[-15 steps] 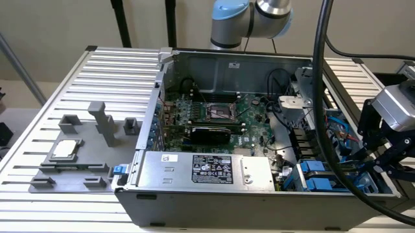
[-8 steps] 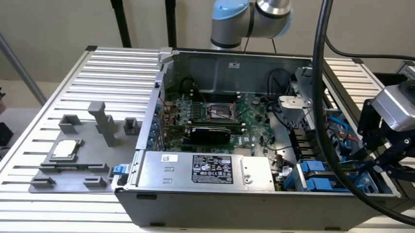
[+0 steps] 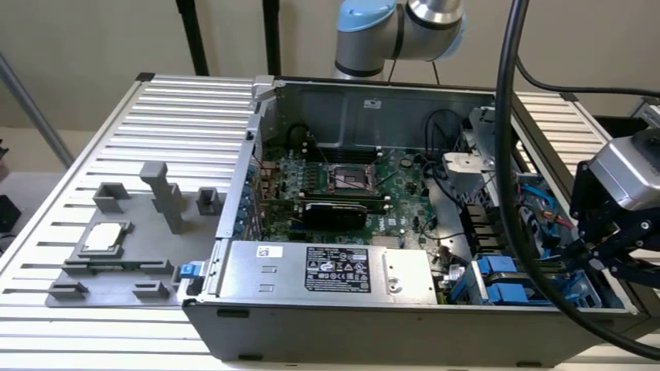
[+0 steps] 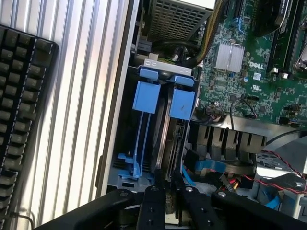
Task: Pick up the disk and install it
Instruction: 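Insert the first disk wire, then insert the second disk wire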
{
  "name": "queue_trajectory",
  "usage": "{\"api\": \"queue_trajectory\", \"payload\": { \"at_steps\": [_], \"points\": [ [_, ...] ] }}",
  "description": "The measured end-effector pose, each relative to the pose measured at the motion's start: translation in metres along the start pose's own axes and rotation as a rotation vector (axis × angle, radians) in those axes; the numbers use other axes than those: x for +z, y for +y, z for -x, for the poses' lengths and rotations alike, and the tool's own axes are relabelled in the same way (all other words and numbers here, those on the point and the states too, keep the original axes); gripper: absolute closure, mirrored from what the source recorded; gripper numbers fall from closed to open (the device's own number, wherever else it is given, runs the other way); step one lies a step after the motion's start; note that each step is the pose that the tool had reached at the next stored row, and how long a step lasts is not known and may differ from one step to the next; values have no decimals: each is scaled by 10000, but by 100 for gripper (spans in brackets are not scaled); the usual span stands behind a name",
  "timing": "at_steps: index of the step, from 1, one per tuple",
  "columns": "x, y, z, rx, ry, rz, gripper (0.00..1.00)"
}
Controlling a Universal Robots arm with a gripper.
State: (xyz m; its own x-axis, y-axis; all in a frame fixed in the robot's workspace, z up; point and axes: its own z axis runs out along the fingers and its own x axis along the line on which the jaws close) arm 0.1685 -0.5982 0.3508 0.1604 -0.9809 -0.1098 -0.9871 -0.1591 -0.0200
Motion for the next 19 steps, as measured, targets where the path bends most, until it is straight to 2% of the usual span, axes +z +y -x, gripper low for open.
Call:
{"api": "queue_trajectory", "payload": {
  "at_steps": [7,10,12,13,15,17,19],
  "points": [
    [-1,-1,9,-1,-9,-8,100],
    [-41,5,31,0,-8,-7,100],
    [-65,19,48,0,-11,4,100],
    [-70,30,54,3,-13,29,100],
    [-70,52,62,18,-30,129,100],
    [-69,68,66,52,-59,308,100],
    [-67,78,70,115,-93,522,100]
  ]
}}
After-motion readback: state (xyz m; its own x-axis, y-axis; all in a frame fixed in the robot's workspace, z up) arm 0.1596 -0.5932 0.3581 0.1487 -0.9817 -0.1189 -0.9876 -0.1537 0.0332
